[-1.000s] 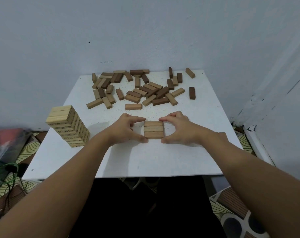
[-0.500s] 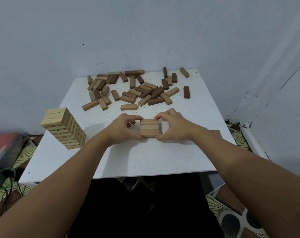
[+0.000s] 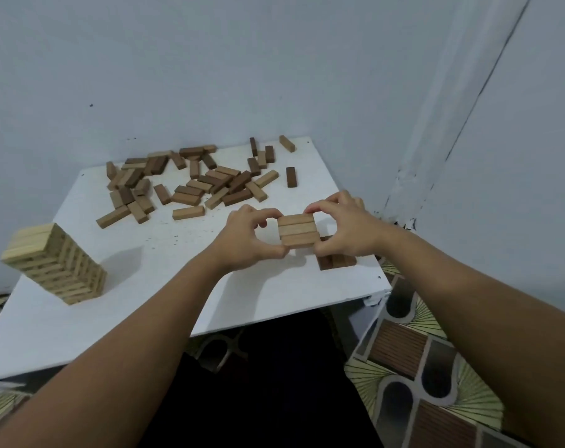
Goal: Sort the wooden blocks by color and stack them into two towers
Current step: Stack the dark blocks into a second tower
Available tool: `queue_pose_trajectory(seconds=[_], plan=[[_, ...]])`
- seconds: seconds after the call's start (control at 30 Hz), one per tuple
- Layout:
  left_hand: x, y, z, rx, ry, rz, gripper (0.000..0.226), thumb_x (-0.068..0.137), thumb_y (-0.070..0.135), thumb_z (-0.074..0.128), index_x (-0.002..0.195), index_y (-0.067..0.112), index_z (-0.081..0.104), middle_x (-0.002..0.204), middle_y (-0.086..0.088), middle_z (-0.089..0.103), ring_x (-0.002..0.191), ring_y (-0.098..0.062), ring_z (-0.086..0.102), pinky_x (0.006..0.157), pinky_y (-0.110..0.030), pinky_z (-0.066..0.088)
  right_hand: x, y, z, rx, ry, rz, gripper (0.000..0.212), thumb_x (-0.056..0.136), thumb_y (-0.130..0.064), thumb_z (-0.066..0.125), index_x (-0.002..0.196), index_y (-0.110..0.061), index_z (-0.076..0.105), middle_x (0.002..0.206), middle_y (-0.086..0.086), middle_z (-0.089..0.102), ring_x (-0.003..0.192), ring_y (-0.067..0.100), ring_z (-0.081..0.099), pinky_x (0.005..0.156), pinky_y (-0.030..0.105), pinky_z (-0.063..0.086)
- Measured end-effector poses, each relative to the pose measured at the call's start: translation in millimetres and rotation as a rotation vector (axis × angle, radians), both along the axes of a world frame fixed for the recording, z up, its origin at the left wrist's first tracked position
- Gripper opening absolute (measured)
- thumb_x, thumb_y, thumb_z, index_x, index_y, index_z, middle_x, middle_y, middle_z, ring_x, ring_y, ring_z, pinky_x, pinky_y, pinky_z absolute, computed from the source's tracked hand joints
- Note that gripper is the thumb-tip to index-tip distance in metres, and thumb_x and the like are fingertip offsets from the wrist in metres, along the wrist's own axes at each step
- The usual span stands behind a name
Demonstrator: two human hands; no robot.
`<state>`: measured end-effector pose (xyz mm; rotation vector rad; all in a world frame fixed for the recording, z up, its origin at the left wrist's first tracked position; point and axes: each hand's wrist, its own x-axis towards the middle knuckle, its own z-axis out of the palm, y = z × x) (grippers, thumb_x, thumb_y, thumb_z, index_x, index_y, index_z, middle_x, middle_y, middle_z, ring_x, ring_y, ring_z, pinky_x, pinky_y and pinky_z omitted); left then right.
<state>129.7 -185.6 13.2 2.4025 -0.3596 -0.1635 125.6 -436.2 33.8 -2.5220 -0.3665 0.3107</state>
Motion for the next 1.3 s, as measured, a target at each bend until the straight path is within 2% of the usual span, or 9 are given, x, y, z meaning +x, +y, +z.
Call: queue_pose_trajectory(seconds=[0.3, 0.4, 0.53, 0.67, 0.87, 1.0, 1.17, 1.23, 1.3], plan=[[-10.6, -61.3, -19.0, 0.014, 0.081, -0.044, 0.080, 0.053, 0.072, 0.070, 0.129, 0.047, 0.061, 0.117, 0.004, 0.048, 0.115, -0.018, 0.044, 0.098, -0.043, 0.049, -19.9, -59.8, -20.1, -0.003, 0.077, -0.060, 0.074, 0.082, -0.034, 0.078, 0.146, -0.046, 0.044, 0.132, -0.005, 0.029, 0.123, 0.014, 0.022, 0.098, 0.035, 0.028], [-10.5, -63.8, -20.3, 0.015, 0.102, -0.028, 0.079, 0.055, 0.069, 0.073, 0.130, 0.046, 0.060, 0.118, 0.004, 0.048, 0.116, -0.019, 0.043, 0.101, -0.043, 0.047, -16.5, -62.4, -24.3, 0.017, 0.087, -0.058, 0.073, 0.082, -0.034, 0.077, 0.146, -0.045, 0.044, 0.131, -0.005, 0.030, 0.123, 0.015, 0.024, 0.092, 0.032, 0.036], [-13.8, -64.7, -26.1, -0.010, 0.130, 0.001, 0.075, 0.058, 0.064, 0.078, 0.129, 0.047, 0.060, 0.116, 0.005, 0.047, 0.118, -0.019, 0.043, 0.105, -0.044, 0.045, -11.2, -63.5, -32.4, 0.021, 0.123, -0.049, 0.075, 0.080, -0.034, 0.078, 0.146, -0.047, 0.043, 0.133, -0.005, 0.030, 0.128, 0.019, 0.028, 0.101, 0.036, 0.043], [-17.7, -64.3, -29.5, -0.079, 0.151, 0.030, 0.078, 0.052, 0.068, 0.076, 0.126, 0.047, 0.060, 0.118, 0.007, 0.047, 0.120, -0.016, 0.043, 0.106, -0.043, 0.044, -10.0, -65.2, -36.5, 0.049, 0.154, -0.040, 0.076, 0.080, -0.033, 0.078, 0.145, -0.049, 0.043, 0.133, -0.004, 0.031, 0.130, 0.021, 0.032, 0.101, 0.037, 0.048], [-18.7, -61.9, -28.8, -0.133, 0.207, 0.035, 0.081, 0.055, 0.055, 0.093, 0.129, 0.047, 0.058, 0.123, 0.010, 0.048, 0.123, -0.013, 0.044, 0.109, -0.044, 0.043, -11.0, -66.6, -33.0, 0.051, 0.178, -0.024, 0.075, 0.081, -0.029, 0.079, 0.143, -0.049, 0.043, 0.132, -0.003, 0.032, 0.121, 0.021, 0.040, 0.093, 0.033, 0.053], [-20.3, -61.9, -30.7, -0.156, 0.192, 0.044, 0.079, 0.057, 0.055, 0.095, 0.127, 0.049, 0.060, 0.122, 0.011, 0.050, 0.122, -0.015, 0.045, 0.109, -0.047, 0.043, -10.8, -67.1, -29.4, 0.050, 0.200, -0.018, 0.076, 0.079, -0.026, 0.079, 0.142, -0.049, 0.044, 0.130, -0.004, 0.033, 0.115, 0.017, 0.042, 0.088, 0.031, 0.055], [-21.5, -63.8, -30.2, -0.147, 0.196, 0.047, 0.079, 0.057, 0.056, 0.093, 0.128, 0.048, 0.059, 0.121, 0.011, 0.050, 0.122, -0.016, 0.045, 0.109, -0.049, 0.043, -11.0, -67.8, -28.2, 0.031, 0.213, 0.002, 0.084, 0.080, -0.028, 0.080, 0.149, -0.049, 0.036, 0.136, -0.003, 0.030, 0.122, 0.020, 0.039, 0.097, 0.033, 0.049], [-23.1, -62.6, -28.7, -0.138, 0.215, 0.051, 0.091, 0.055, 0.060, 0.093, 0.136, 0.047, 0.054, 0.124, 0.012, 0.049, 0.124, -0.015, 0.045, 0.110, -0.047, 0.043, -12.7, -69.5, -30.4, 0.040, 0.209, -0.009, 0.090, 0.083, -0.037, 0.079, 0.156, -0.047, 0.026, 0.144, -0.003, 0.029, 0.132, 0.022, 0.035, 0.106, 0.038, 0.044], [-27.5, -62.2, -25.4, -0.151, 0.224, 0.074, 0.105, 0.058, 0.066, 0.089, 0.149, 0.042, 0.042, 0.132, 0.012, 0.050, 0.128, -0.015, 0.044, 0.112, -0.043, 0.041, -16.4, -69.8, -33.4, 0.153, 0.176, -0.088, 0.085, 0.090, -0.047, 0.071, 0.159, -0.044, 0.022, 0.151, -0.004, 0.028, 0.140, 0.022, 0.033, 0.114, 0.043, 0.035]])
